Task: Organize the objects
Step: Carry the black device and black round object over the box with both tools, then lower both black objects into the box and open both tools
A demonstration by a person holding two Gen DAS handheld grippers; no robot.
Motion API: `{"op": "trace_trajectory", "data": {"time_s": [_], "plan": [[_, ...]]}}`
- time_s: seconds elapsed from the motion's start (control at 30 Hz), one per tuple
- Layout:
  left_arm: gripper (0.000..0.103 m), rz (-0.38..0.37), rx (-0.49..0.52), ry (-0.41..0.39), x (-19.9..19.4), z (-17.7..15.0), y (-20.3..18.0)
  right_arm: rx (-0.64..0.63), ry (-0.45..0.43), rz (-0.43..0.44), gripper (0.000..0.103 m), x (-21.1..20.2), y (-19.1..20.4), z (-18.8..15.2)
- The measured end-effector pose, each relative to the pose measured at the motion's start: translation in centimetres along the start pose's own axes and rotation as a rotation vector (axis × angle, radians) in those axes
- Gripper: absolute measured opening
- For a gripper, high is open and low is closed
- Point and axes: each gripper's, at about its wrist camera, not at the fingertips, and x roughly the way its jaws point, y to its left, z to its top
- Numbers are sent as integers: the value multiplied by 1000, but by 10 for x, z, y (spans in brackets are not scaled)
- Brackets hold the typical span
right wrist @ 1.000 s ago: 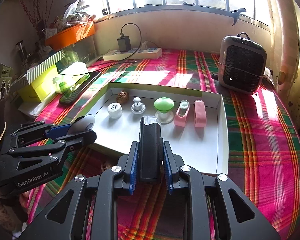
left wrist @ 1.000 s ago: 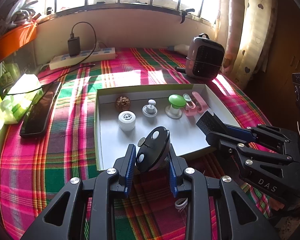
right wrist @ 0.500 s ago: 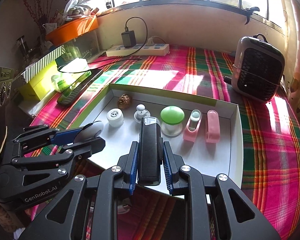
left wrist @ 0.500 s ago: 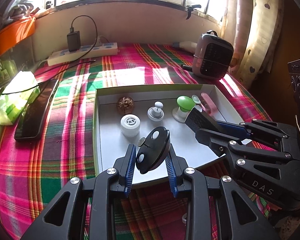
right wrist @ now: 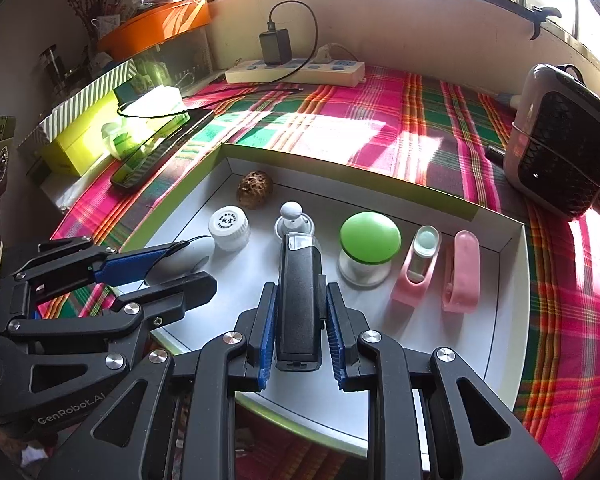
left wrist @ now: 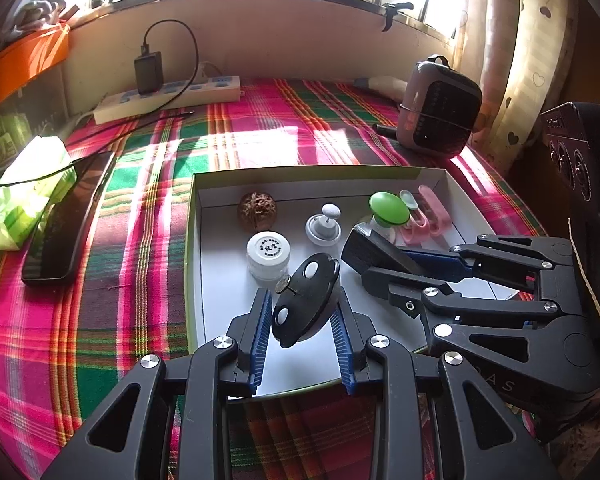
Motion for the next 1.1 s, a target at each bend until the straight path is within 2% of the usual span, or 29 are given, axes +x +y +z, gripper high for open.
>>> {"op": "trace_trajectory", "data": {"time_s": [0.37, 0.87, 1.1], "plan": [[27, 10, -3, 18, 12, 3, 2, -13, 21, -17, 25, 15, -3, 10], [27, 13, 3, 14, 15, 5, 2, -20, -9, -81, 25, 22, -4, 19], [27, 14, 3, 14, 16, 5, 2, -10, -14, -78, 25, 22, -6, 18]]}}
